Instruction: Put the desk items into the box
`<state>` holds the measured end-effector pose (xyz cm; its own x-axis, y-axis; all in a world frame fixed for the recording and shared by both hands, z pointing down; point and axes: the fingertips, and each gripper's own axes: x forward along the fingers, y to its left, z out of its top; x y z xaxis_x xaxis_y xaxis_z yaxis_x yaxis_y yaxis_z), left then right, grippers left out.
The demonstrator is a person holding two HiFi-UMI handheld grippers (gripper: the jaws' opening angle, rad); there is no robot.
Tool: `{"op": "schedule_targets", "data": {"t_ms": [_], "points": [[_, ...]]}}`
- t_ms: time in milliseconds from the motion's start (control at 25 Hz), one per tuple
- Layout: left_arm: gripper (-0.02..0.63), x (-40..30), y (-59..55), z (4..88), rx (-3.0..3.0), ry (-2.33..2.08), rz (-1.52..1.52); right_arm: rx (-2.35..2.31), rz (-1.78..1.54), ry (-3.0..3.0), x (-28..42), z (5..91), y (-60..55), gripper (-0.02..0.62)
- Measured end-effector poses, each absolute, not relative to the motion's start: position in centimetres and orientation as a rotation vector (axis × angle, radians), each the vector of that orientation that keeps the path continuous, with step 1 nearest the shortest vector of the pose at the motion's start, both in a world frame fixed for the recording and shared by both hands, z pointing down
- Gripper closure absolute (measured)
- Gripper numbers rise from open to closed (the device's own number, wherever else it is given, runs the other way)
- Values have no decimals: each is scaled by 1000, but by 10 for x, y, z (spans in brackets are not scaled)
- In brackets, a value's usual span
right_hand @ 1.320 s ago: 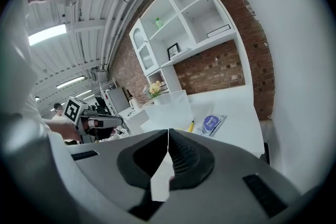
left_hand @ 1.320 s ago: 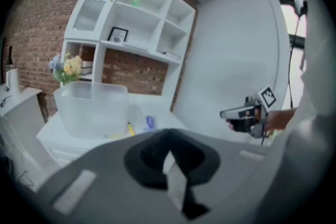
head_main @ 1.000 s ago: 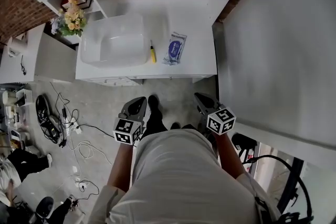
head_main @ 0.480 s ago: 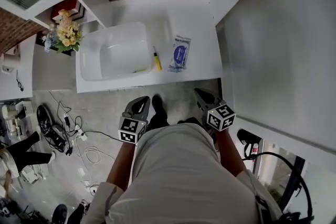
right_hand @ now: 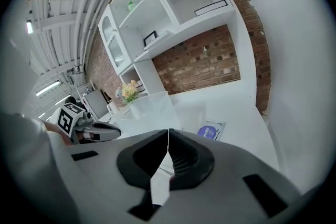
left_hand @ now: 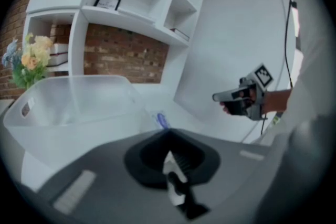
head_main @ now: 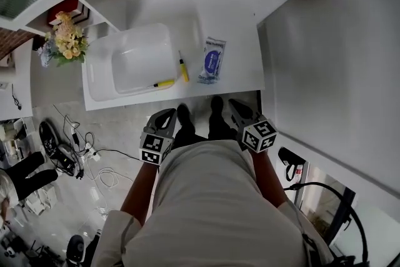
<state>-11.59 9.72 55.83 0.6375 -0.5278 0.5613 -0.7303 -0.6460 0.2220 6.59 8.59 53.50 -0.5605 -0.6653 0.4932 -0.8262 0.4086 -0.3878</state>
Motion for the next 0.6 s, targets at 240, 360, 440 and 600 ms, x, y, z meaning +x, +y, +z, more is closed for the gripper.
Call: {"op": "schedule_targets", "data": {"t_ms": [240,360,440,600], "points": [[603,-87,81,567,2386,-1078,620,1194,886,-2423,98,545,61,592],[603,-66,74,570,2361,-1129,602,1094,866,-2435,113,547,53,592],[603,-49,64,575,2348,-1148,591,1045,853,-2438,124,550,46,592],[601,-16,41,595,2335,-1170,600,991,846,-2440,145,555,34,592]]}}
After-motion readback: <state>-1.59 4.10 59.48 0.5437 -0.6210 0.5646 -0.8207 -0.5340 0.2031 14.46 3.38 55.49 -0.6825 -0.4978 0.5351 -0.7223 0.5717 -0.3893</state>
